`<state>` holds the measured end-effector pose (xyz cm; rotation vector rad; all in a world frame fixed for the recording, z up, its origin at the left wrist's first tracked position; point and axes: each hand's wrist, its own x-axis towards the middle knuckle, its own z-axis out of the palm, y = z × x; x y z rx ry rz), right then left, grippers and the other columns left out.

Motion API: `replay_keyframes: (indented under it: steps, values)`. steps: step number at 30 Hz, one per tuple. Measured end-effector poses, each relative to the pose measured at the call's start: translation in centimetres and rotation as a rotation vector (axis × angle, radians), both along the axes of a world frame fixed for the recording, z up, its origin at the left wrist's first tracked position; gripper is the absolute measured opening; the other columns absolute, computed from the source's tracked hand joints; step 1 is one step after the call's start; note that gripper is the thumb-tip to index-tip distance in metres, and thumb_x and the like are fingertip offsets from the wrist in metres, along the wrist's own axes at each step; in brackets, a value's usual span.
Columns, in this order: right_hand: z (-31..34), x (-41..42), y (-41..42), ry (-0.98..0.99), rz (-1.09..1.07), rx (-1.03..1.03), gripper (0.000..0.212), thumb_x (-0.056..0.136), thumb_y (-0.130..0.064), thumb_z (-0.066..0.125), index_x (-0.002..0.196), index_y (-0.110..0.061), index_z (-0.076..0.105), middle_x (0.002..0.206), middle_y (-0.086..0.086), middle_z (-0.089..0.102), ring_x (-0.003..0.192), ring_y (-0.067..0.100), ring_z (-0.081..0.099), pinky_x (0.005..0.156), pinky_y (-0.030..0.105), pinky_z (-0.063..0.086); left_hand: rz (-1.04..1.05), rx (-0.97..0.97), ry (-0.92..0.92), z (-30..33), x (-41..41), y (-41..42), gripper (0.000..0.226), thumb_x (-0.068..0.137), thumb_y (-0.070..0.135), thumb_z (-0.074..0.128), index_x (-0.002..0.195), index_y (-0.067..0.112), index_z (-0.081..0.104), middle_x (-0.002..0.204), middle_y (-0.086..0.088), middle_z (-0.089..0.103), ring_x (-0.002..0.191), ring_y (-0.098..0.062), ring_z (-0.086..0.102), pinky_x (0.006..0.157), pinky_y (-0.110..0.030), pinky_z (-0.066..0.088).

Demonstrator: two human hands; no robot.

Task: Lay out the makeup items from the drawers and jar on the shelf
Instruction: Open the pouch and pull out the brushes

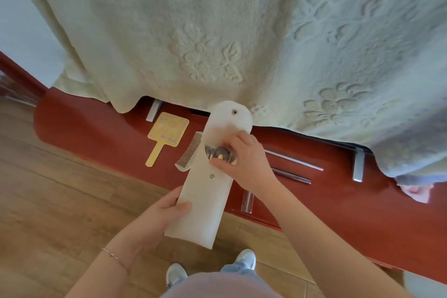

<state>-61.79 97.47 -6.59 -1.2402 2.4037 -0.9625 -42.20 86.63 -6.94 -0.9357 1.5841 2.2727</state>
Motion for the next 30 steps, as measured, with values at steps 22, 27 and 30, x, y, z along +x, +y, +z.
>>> replay_keyframes:
  steps: [22,27,30]
  values:
    - [-3.9,-4.3,-2.1,-0.387,-0.401,0.087,0.019,0.089,-0.025,0.056,0.106,-0.018,0.062,0.094,-0.001,0.062,0.079,0.013,0.055,0.059,0.022,0.04,0.244,-0.116,-0.129,-0.9,4.4,-2.9,0.052,0.066,0.036,0.059,0.117,0.027,0.051,0.113,-0.007,0.063,0.101,-0.031,0.061,0.077,-0.042,0.052]
    - [-5.9,-5.1,-2.3,-0.024,-0.333,0.348,0.027,0.087,-0.033,0.055,0.111,-0.021,0.063,0.109,0.005,0.06,0.108,0.026,0.045,0.084,0.036,0.041,0.211,-0.094,-0.121,-0.6,4.2,-2.3,0.062,0.06,0.044,0.066,0.118,0.027,0.051,0.112,-0.005,0.064,0.101,-0.028,0.063,0.077,-0.04,0.055]
    - [-6.1,-5.0,-1.9,0.179,-0.265,0.435,0.038,0.086,-0.04,0.056,0.119,-0.02,0.056,0.118,0.005,0.054,0.112,0.027,0.042,0.091,0.037,0.037,0.168,-0.107,-0.134,-0.6,3.7,-2.0,0.064,0.061,0.049,0.066,0.119,0.028,0.05,0.114,-0.005,0.062,0.103,-0.027,0.061,0.085,-0.044,0.053]
